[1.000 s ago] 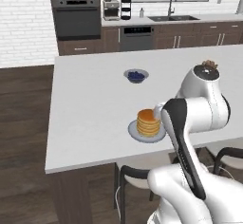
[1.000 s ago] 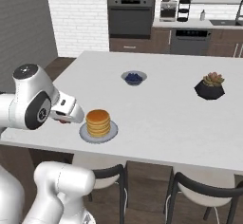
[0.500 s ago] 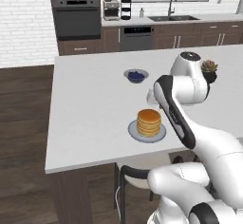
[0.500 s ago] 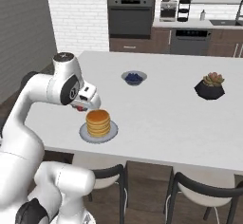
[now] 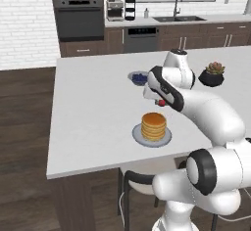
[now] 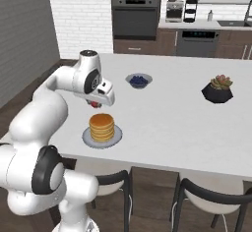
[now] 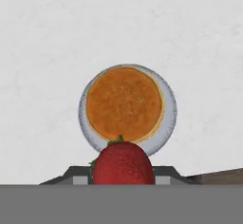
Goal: Take the strawberry from the fridge and place it on top of the pancake, located on the dining counter.
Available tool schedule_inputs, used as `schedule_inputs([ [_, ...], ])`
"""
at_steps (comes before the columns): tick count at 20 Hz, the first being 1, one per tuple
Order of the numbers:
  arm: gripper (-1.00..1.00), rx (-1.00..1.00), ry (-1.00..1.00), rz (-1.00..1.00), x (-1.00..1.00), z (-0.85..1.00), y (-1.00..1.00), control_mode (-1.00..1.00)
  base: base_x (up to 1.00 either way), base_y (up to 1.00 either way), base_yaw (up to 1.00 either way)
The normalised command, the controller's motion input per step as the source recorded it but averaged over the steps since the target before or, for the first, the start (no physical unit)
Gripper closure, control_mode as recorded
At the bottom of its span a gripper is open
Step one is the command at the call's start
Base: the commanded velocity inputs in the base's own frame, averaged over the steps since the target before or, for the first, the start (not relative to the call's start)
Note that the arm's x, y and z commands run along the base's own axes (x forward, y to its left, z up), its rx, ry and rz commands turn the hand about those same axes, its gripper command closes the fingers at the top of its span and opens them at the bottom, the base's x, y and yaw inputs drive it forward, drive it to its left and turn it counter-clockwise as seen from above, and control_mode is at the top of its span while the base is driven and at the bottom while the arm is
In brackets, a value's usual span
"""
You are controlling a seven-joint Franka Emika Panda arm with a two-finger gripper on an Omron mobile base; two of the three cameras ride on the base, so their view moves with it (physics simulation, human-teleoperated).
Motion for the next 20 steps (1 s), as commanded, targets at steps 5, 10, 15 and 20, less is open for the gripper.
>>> schedule_inputs([
  [5,1.00,-0.02,-0.06,0.00,0.44,-0.39,0.01,-1.00,0.00,0.00,0.00],
  [10,1.00,0.00,-0.02,0.00,0.28,-0.52,0.00,-1.00,0.00,0.00,0.00],
  [15,1.00,0.00,-0.03,0.00,0.00,-0.51,0.00,-1.00,0.00,0.00,0.00],
  [20,1.00,-0.02,-0.07,0.00,0.00,-0.26,0.00,-1.00,0.00,0.00,0.00],
])
